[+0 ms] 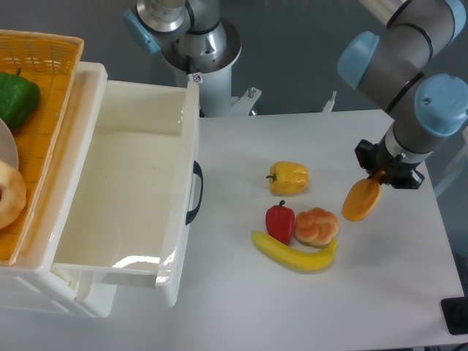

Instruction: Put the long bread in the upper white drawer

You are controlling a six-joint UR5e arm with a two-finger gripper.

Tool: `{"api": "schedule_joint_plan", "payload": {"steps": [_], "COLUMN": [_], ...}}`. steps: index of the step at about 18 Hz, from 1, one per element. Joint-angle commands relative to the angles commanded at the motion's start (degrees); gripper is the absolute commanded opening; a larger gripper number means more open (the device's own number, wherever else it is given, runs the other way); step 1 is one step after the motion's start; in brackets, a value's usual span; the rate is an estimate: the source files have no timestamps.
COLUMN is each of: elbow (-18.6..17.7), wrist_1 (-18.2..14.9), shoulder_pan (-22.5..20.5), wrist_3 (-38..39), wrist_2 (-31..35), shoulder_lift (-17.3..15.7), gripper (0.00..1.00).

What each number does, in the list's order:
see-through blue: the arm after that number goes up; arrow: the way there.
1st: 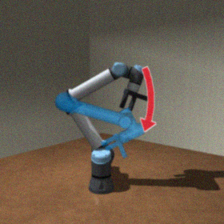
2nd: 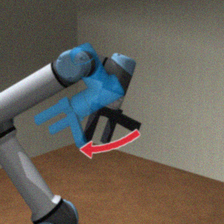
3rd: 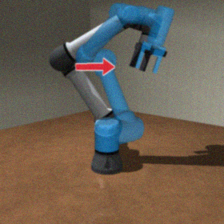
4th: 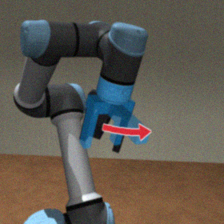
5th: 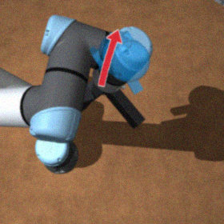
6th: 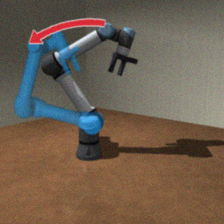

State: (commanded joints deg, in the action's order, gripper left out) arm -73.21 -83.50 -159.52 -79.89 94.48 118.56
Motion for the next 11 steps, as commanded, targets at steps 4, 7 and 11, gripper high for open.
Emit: {"api": "schedule_joint_plan", "payload": {"steps": [4, 7, 11], "elbow": [0.09, 0.44, 0.35], "wrist_1": [0.00, 0.00, -0.09], "shoulder_pan": [0.00, 0.17, 0.44], "wrist_3": [0.09, 0.88, 3.16], "wrist_2": [-0.70, -1.23, -2.63], "shoulder_lift": [-0.09, -0.17, -1.66], "gripper": [0.00, 0.00, 0.00]}}
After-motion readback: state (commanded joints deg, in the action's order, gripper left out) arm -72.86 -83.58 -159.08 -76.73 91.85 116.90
